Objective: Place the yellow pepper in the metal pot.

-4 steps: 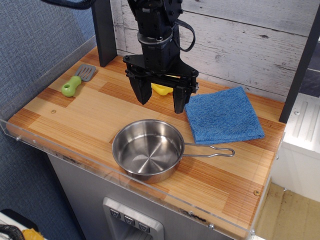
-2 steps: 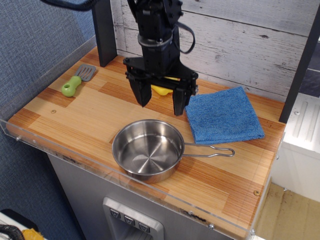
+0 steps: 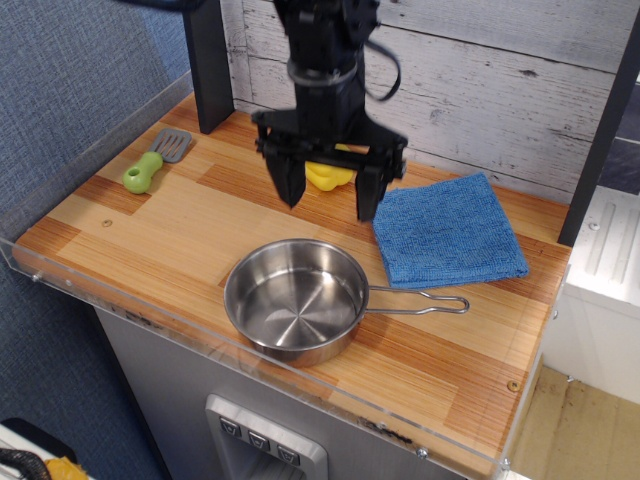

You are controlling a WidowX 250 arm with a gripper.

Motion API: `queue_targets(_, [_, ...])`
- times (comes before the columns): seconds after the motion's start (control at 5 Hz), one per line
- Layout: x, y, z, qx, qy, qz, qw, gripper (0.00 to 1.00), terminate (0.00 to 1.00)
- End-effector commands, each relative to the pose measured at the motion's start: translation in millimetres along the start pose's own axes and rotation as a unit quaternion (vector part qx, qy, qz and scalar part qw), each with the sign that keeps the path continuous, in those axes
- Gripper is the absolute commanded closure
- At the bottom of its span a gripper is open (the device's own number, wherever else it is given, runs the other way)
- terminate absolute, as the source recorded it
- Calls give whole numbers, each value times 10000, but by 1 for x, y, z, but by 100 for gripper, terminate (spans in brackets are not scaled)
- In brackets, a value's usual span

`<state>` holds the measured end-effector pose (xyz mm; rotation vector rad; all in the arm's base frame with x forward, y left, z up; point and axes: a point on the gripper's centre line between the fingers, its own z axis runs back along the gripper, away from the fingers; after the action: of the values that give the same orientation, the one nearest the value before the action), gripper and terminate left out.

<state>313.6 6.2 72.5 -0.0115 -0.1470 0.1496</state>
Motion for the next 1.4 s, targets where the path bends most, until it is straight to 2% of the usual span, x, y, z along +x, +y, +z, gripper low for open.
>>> queue_targets(0.0, [31, 4, 18, 73, -246, 368, 9990, 0, 0])
queue_targets(0.2, [45, 13, 8, 40, -172, 420, 9990, 0, 0])
queue_targets(0.8, [65, 38, -10, 109, 25, 620, 9980, 0, 0])
queue_targets(1.2, [64, 34, -6, 411, -81, 1080, 9933, 0, 0])
